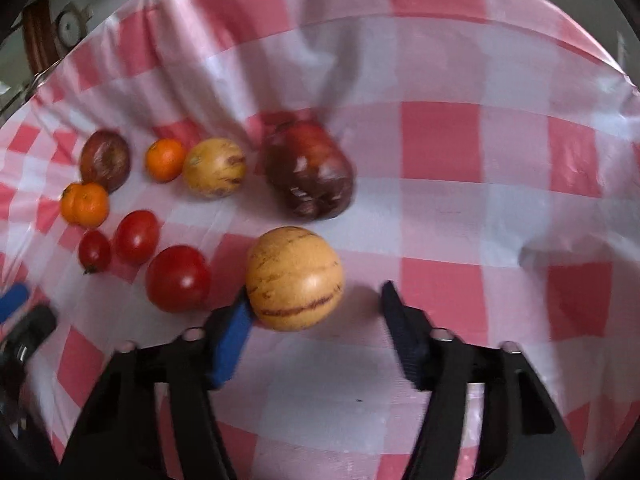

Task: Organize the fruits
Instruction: 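Grasp the yellow striped pepino melon with the right tool, then grasp a red tomato with the left tool, then carry the tomato in the left tool over the white box while the right tool carries the melon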

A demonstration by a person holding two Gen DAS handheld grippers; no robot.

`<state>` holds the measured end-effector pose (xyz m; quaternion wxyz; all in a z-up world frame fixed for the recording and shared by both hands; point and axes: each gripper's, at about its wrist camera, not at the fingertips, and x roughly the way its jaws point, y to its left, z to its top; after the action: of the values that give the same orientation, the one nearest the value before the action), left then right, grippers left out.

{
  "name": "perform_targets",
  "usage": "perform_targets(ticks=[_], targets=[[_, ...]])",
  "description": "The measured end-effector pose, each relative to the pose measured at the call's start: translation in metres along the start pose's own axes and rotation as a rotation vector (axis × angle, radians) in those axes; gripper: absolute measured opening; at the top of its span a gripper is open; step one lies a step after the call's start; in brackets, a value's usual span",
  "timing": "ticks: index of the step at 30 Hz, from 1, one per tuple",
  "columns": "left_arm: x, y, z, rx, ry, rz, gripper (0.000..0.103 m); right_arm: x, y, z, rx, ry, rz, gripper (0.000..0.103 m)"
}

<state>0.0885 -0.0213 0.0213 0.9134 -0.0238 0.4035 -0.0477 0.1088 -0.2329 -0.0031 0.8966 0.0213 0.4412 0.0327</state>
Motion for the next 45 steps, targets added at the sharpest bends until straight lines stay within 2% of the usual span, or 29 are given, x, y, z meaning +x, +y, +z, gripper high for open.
perform_targets(ticks=[1,2,5,8,9,12,19,24,38,42,45], targets=[[0.005,-0.001,0.003,0.009,0.009,0.002,0.088,0.000,-0.001,0.000,0.005,-0.003,0.014,0.043],[0.011,-0.003,0.006,0.022,0.019,0.002,0.087,-0.002,-0.001,-0.001,0.013,-0.005,0.027,0.040],[0.029,-0.016,0.014,0.074,0.053,0.024,0.079,-0.003,-0.005,-0.002,0.040,-0.010,0.031,0.040],[0.046,-0.019,0.020,0.078,0.099,0.043,0.060,-0.004,-0.008,-0.001,0.061,-0.012,0.049,0.040],[0.049,-0.019,0.020,0.077,0.107,0.051,0.051,-0.005,-0.009,-0.002,0.064,-0.013,0.052,0.040],[0.048,-0.024,0.018,0.127,0.089,0.055,0.034,-0.004,-0.008,-0.002,0.066,-0.015,0.054,0.040],[0.033,-0.003,0.012,0.030,0.026,0.005,0.033,-0.007,-0.012,-0.004,0.074,-0.021,0.060,0.040],[0.031,0.005,0.013,-0.007,0.002,0.000,0.033,-0.006,-0.012,-0.003,0.078,-0.021,0.060,0.040],[0.028,0.005,0.017,-0.046,-0.028,0.004,0.033,-0.006,-0.010,-0.004,0.077,-0.021,0.057,0.040],[0.008,0.014,0.007,-0.082,-0.049,0.007,0.033,-0.006,-0.011,-0.003,0.088,-0.026,0.043,0.040],[-0.016,0.026,-0.012,-0.115,-0.064,0.021,0.033,-0.010,-0.014,-0.004,0.102,-0.045,0.028,0.040]])
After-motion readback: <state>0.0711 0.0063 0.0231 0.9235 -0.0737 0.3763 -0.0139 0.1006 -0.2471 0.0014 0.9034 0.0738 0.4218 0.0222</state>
